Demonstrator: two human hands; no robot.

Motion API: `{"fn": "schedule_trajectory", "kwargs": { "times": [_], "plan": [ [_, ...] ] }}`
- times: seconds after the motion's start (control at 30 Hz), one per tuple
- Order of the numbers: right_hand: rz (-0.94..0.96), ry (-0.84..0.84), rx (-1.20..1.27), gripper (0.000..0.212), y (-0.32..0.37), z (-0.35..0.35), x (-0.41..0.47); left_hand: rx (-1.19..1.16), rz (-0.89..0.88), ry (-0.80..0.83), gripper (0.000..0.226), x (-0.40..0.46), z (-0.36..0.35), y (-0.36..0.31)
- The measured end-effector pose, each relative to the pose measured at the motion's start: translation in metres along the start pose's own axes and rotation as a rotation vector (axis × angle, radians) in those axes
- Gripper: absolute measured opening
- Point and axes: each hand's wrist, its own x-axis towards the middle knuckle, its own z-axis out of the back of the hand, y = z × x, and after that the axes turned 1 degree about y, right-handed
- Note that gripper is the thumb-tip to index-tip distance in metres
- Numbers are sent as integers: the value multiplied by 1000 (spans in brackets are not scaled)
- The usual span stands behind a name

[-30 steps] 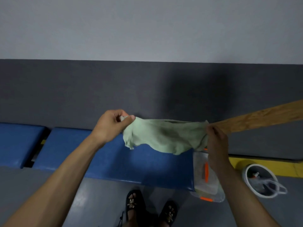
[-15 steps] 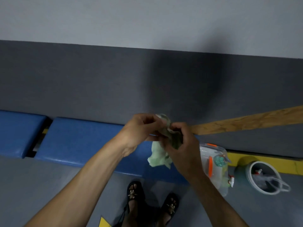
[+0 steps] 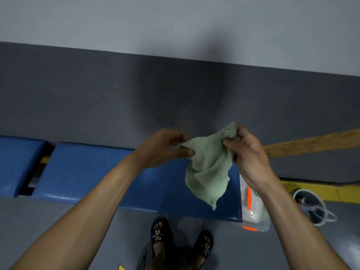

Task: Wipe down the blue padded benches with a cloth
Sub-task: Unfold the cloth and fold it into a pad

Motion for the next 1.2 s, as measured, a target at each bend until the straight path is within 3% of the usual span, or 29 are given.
{"fn": "schedule_trajectory", "kwargs": {
  "times": [0.1, 0.17, 0.2, 0.27, 0.37, 0.47, 0.57, 0.6, 0.67, 0.73, 0.8, 0.87, 0.9, 1.03, 1.2],
  "plan": [
    [6, -52, -212, 21, -12, -6, -1, 145, -278, -119, 11, 0, 17, -18],
    [-3, -81, -294, 8, -26, -9, -5, 260, -378, -95, 13, 3, 28, -31],
    [0, -100, -291, 1, -33, -10, -7, 320, -383, -65, 14, 4, 31, -35],
    [32, -185, -216, 15, -41, -11, -7, 371, -380, -16, 15, 6, 35, -39],
    [70, -271, 79, 15, -38, -15, -10, 287, -370, -38, 9, 1, 37, -41],
    [69, -146, 208, 50, -35, -11, -6, 218, -360, -87, 7, -1, 36, -51],
    [-75, -77, 74, 80, -39, -9, -4, 164, -358, -131, 7, 1, 26, -62],
    [-108, -64, 23, 79, -41, -6, -5, 150, -359, -148, 7, 2, 22, -64],
    [-113, -80, 3, 53, -41, 3, -6, 62, -347, -204, 10, 5, 16, -63],
    [-90, -103, 113, 37, -33, 12, -9, -268, -246, -227, 24, 7, 6, -52],
    [-84, -61, 218, 40, -24, 21, -8, -699, -30, -122, 55, 5, -13, -34],
    [-102, -28, 261, 36, -20, 26, -6, -881, 193, 61, 82, 0, -42, -8],
    [-121, -37, 246, 33, -21, 30, -5, -894, 249, 141, 85, -5, -59, 3],
    [-216, -95, 188, 25, -44, 52, -2, -936, 337, 124, 47, -6, -103, 19],
    [-357, 89, 100, 43, -89, 83, -1, -817, 434, 39, 42, 10, -121, 47]
  ]
}}
